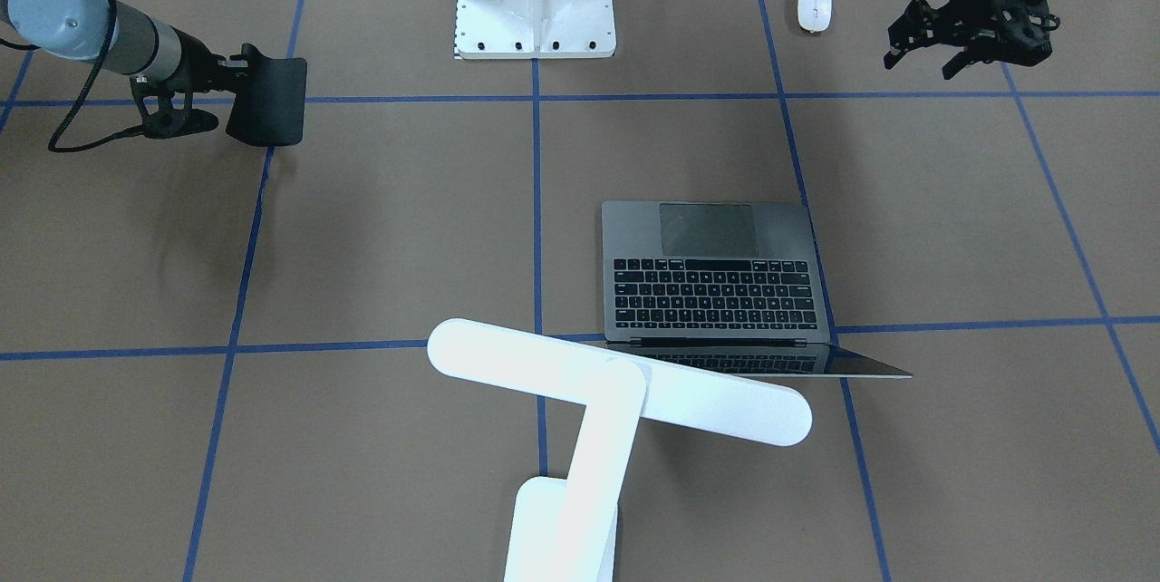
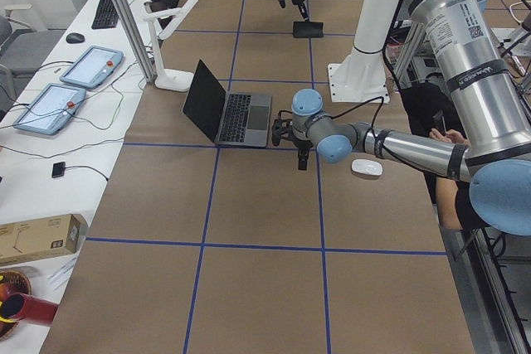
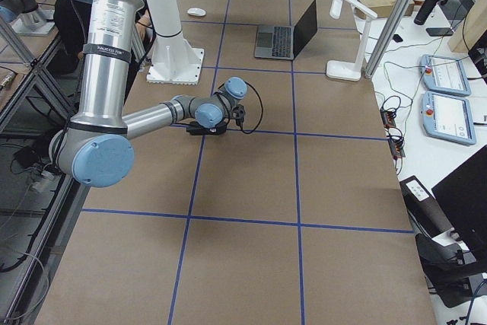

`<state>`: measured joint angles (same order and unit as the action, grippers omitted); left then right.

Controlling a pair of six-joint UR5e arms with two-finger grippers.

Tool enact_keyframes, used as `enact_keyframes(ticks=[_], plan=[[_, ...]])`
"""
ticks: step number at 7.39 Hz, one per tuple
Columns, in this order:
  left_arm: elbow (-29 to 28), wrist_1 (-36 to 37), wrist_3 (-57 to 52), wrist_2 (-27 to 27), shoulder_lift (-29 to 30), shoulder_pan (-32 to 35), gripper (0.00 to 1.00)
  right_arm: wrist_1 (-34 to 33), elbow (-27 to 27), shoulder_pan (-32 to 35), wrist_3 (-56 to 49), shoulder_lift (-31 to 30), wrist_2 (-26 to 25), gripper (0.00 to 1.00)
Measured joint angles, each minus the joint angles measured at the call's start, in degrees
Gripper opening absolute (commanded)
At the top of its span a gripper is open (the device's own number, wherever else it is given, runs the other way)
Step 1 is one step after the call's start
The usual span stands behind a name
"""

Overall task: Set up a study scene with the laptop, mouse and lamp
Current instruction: 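Lift the mouse pad and carry it toward the lamp with the right gripper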

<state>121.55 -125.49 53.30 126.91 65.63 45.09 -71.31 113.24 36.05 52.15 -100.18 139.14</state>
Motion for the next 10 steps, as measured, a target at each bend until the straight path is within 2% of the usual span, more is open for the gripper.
enact_keyframes(ticks=[3, 4, 6, 8, 10], plan=[[0.1, 0.3, 3.9, -0.3, -0.8, -0.2, 1.0, -1.8, 4.9, 4.9, -0.3, 1.8, 0.1, 0.07], [0.1, 0.4, 6.4, -1.0, -1.0, -0.8, 1.0, -5.3, 6.0, 6.9, -0.6, 5.8, 0.1, 0.08], [0.3, 0.5, 10.6, -6.2, -2.4, -5.4, 1.0, -19.6, 6.0, 9.5, -3.3, 20.2, -0.9, 0.08], [1.6, -1.3, 11.6, -8.9, -4.6, -9.2, 1.0, -35.1, 3.4, 10.5, -9.1, 33.9, -3.8, 0.08], [2.1, -6.0, 11.6, -9.1, -9.2, -12.8, 1.0, -40.6, -2.5, 10.9, -13.8, 42.0, -6.2, 0.08]])
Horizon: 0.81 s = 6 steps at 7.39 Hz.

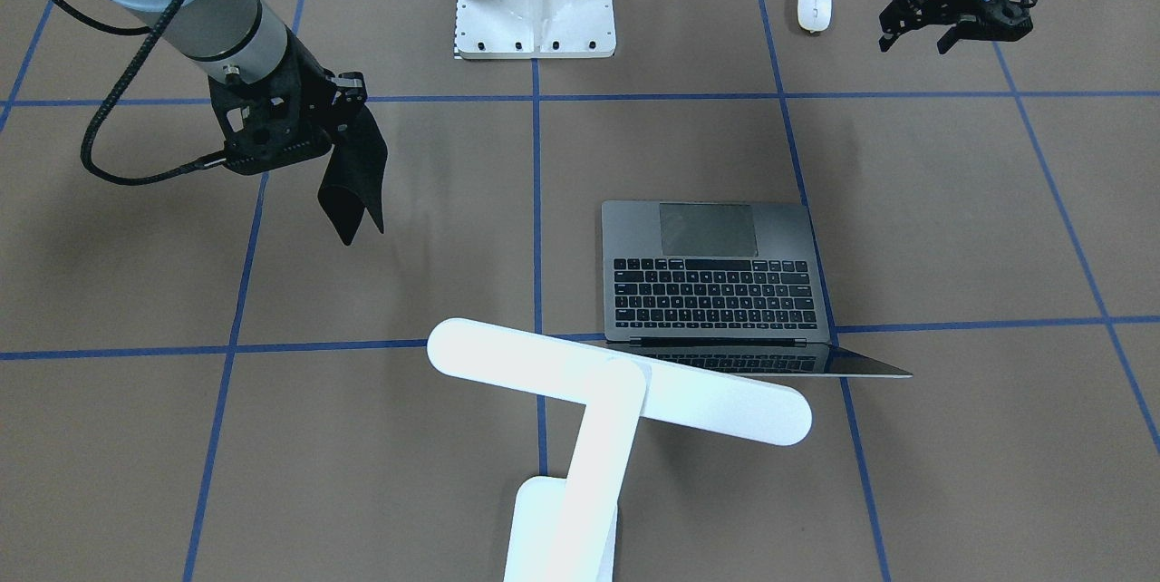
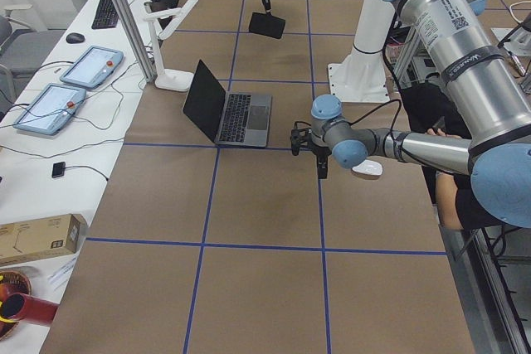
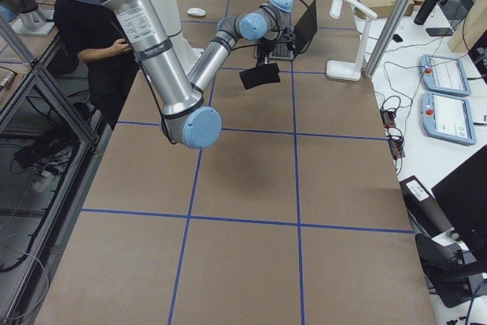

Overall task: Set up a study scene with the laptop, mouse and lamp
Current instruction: 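Lift the mouse pad and carry it toward the lamp with the right gripper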

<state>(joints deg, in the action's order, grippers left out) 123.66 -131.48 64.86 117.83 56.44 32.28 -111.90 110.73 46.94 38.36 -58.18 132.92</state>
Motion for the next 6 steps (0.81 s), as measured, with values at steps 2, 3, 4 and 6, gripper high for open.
enact_keyframes(ticks=[2, 3, 4, 6], plan=[[0.1, -1.3, 0.7, 0.7, -2.0, -4.9, 1.0, -0.8, -7.1, 0.1, -3.3, 5.6, -1.5, 0.08], [0.1, -1.4, 2.2, 1.2, -2.0, -8.5, 1.0, -0.8, -10.0, 0.1, -5.1, 7.5, -2.3, 0.08], [0.1, -1.4, 5.2, 1.5, -1.4, -12.4, 1.0, -0.9, -12.7, 0.1, -6.4, 9.4, -2.9, 0.08], [0.2, -1.4, 9.9, 1.6, 0.4, -18.2, 1.0, -0.9, -17.5, 0.2, -9.0, 12.6, -3.5, 0.08]])
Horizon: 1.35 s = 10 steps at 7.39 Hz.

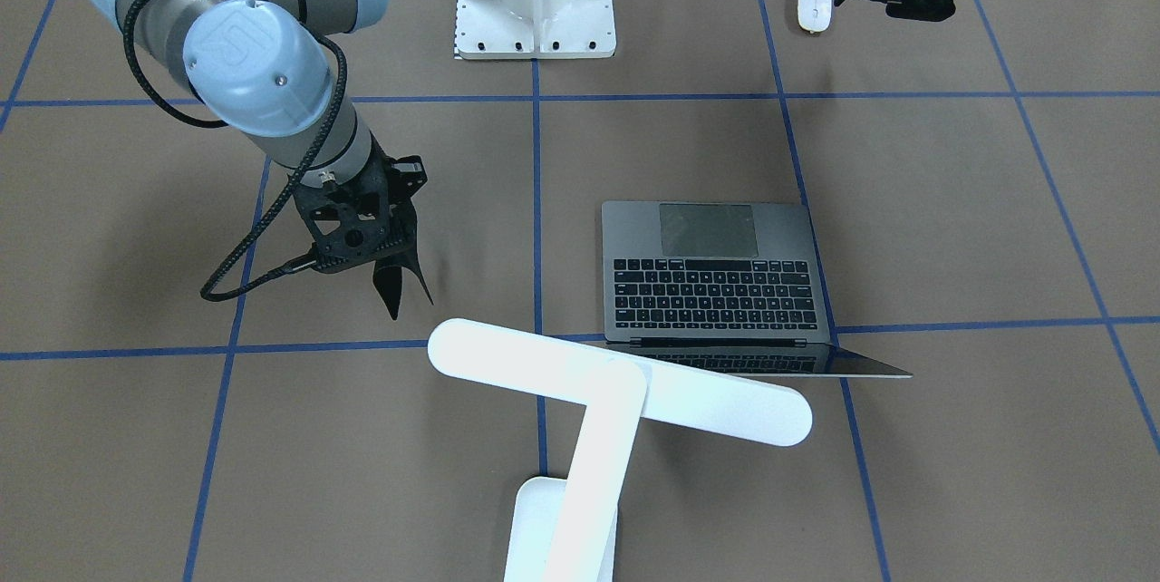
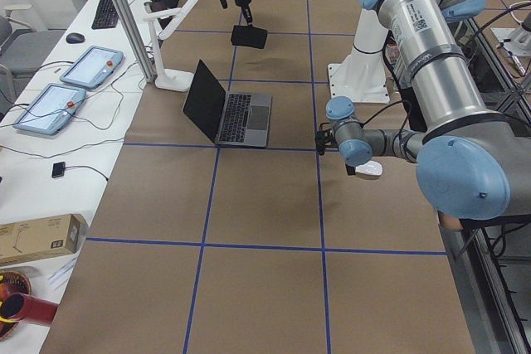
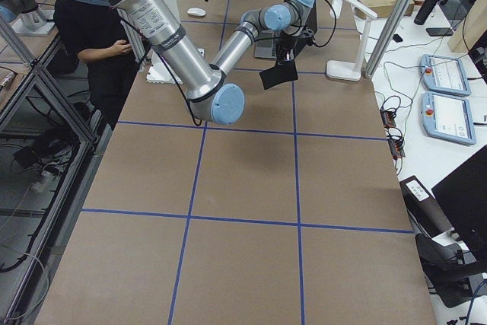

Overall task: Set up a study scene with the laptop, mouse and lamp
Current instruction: 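Lift the mouse pad and carry it toward the lamp with the right gripper, then lower the mouse pad flat beside the laptop and release it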

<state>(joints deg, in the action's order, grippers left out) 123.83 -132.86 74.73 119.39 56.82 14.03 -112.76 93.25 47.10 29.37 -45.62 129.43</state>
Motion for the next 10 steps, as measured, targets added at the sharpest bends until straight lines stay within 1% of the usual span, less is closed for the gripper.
enact_keyframes(ticks=[2, 4, 6, 7, 8, 9, 10], plan=[[-0.1, 0.2, 1.1, 0.1, 0.9, -3.9, 0.99, 0.0, -2.9, -0.1, -1.1, 1.6, -0.8, 0.08], [-0.6, 0.5, 1.2, 0.1, 1.6, -8.0, 0.99, 0.0, -7.3, -0.3, -1.1, 4.5, -1.5, 0.08], [-1.5, 0.6, 1.2, -0.1, 2.1, -9.5, 0.99, -1.0, -8.6, 0.1, 0.2, 6.1, -1.7, 0.08], [-2.0, 0.7, 1.2, -0.3, 2.2, -9.8, 0.99, -4.4, -8.0, 0.4, 0.6, 8.4, -1.5, 0.08], [-2.1, 0.7, 1.1, -0.4, 2.2, -10.0, 0.99, -10.6, -6.0, 0.7, 0.8, 11.1, -1.3, 0.08], [-2.2, 0.7, 1.1, -0.5, 2.3, -10.2, 0.99, -16.4, -3.0, 0.8, 0.8, 12.7, -1.2, 0.08], [-2.2, 0.7, 1.1, -0.6, 2.3, -10.3, 0.99, -19.6, -0.5, 0.8, 0.8, 12.7, -1.1, 0.09]])
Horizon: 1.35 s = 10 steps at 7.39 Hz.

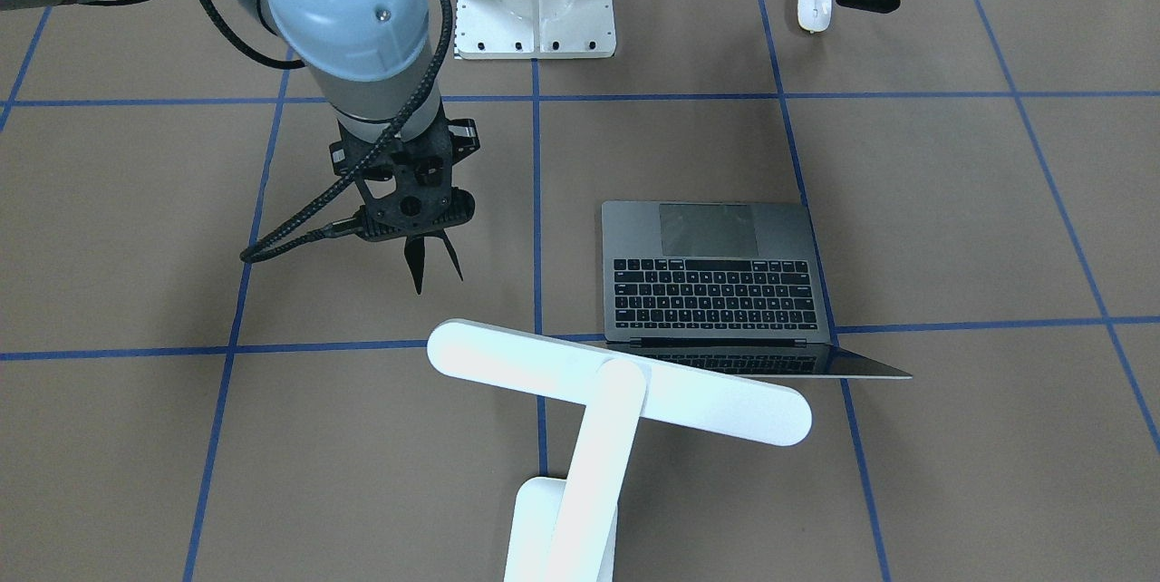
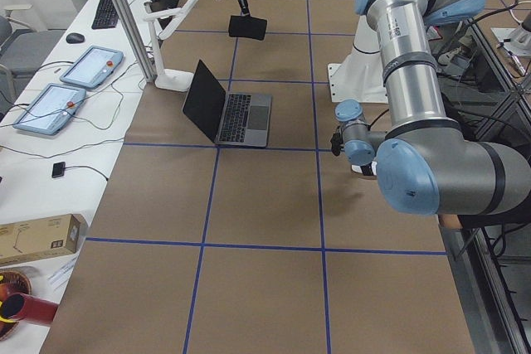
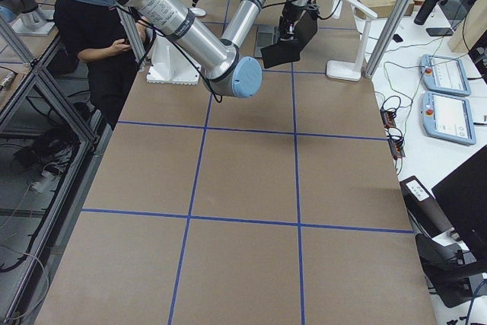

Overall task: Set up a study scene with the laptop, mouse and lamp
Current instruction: 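Lower the mouse pad flat beside the laptop and release it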

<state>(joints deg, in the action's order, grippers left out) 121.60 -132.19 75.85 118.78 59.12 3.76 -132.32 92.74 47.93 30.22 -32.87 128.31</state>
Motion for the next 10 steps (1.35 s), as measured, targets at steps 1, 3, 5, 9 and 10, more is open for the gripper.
enact_keyframes(ticks=[1, 3, 5, 9, 10], plan=[[0.0, 0.0, 0.0, 0.0, 0.2, -0.1, 0.99, -1.3, 1.8, 0.0, 0.0, -0.6, 0.0, 0.11], [0.0, 0.0, 0.0, -0.2, 0.6, -0.3, 0.99, -1.5, 3.0, 0.0, -0.2, -2.2, 0.2, 1.0], [0.0, 1.1, 0.0, -0.2, 1.1, -1.0, 0.99, -0.7, 3.9, -0.1, -0.8, -4.0, 1.2, 1.0], [0.0, 3.2, -0.2, -0.2, 2.6, -1.6, 0.99, -0.3, 4.4, -0.1, -1.0, -4.4, 1.2, 1.0], [-0.2, 3.2, -0.3, -0.2, 2.6, -1.5, 0.99, -0.2, 4.3, -0.1, -1.0, -4.5, 1.1, 1.0]])
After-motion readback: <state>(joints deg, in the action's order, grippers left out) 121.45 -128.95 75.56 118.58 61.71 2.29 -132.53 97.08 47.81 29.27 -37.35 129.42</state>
